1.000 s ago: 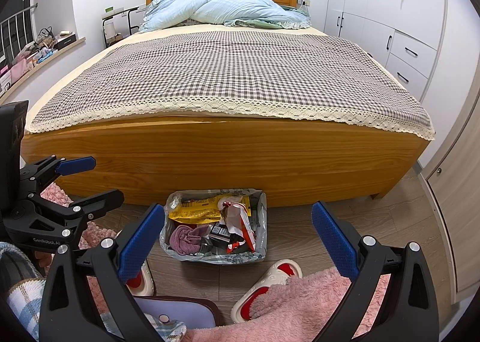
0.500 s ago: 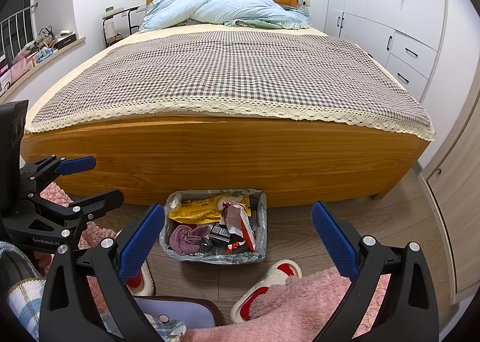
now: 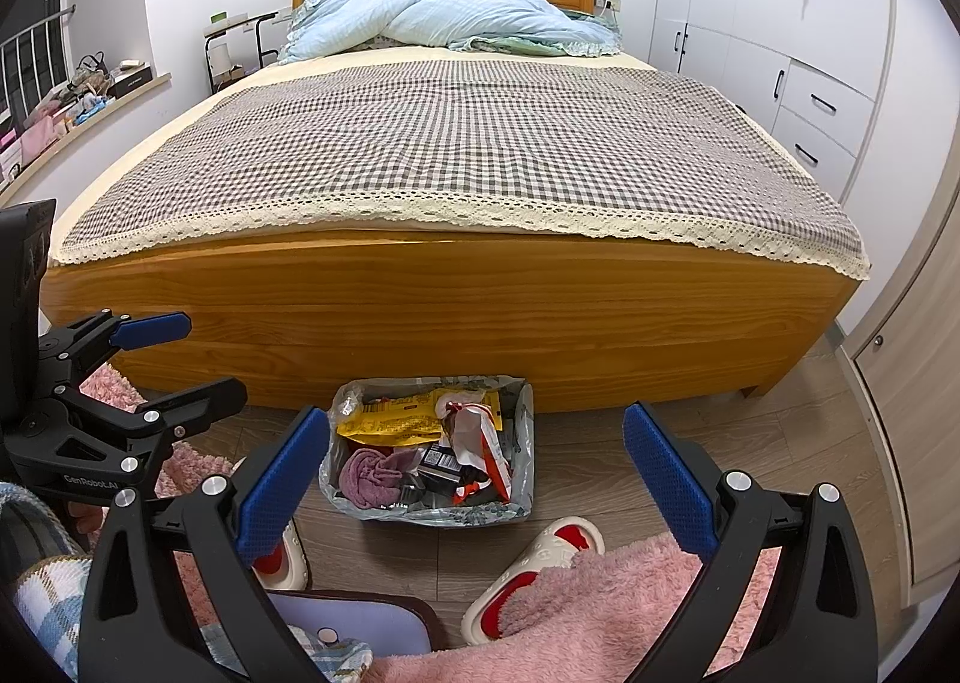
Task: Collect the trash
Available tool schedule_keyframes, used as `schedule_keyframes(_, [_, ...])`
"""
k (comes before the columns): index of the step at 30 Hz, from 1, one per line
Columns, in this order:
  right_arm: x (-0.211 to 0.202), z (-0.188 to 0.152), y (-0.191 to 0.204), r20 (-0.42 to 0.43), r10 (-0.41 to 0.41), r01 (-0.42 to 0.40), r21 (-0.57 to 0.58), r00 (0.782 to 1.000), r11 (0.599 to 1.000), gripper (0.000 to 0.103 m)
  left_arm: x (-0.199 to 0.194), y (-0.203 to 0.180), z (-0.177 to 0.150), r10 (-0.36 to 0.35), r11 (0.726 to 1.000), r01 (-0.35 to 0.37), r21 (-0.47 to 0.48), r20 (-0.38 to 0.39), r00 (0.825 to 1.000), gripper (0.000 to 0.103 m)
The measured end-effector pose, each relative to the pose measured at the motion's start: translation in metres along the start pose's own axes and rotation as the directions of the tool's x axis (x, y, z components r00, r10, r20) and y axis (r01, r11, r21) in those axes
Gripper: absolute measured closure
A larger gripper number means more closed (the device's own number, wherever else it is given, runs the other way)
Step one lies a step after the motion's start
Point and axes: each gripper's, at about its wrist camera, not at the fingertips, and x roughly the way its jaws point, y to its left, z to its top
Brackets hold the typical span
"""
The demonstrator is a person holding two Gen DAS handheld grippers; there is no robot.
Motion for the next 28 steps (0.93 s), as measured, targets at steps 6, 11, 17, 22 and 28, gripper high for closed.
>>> schedule_keyframes(6, [-0.0001, 0.0000, -0.0001, 0.000, 0.001, -0.001, 0.000, 1.000, 1.000, 0.009, -0.0001, -0.0004, -0.0002, 0.001, 1.000, -0.001, -0.001, 0.001, 1.000, 0.008])
schedule_keyframes(11, [0.0000, 0.0001, 0.0001, -0.001, 0.000, 0.000, 0.000, 1.000, 1.000, 0.009, -0.0006, 0.0002, -0.0008, 0.002, 1.000, -0.001, -0.011, 0.008, 1.000, 0.008])
schedule_keyframes(17, [-0.0003, 0.0000, -0.0001, -0.002, 0.001, -0.001, 0.001, 1.000, 1.000, 0.009, -0.0017, 0.0005, -0.0009, 0.001, 1.000, -0.001, -0.014, 0.012, 1.000, 0.008])
schedule_keyframes(22, [0.0000, -0.0007, -0.0001, -0.001, 0.000, 0.000, 0.001, 1.000, 1.000, 0.009, -0.0017, -0.0006, -0.0010, -0.003, 1.000, 0.003, -0.008, 0.007, 1.000, 0.008])
schedule_keyframes(28, [0.0000, -0.0005, -0.0001, -0.001, 0.000, 0.000, 0.001, 1.000, 1.000, 0.009, -0.0025, -0.0014, -0.0013, -0.001, 1.000, 0.001, -0.004, 0.012, 1.000, 0.008])
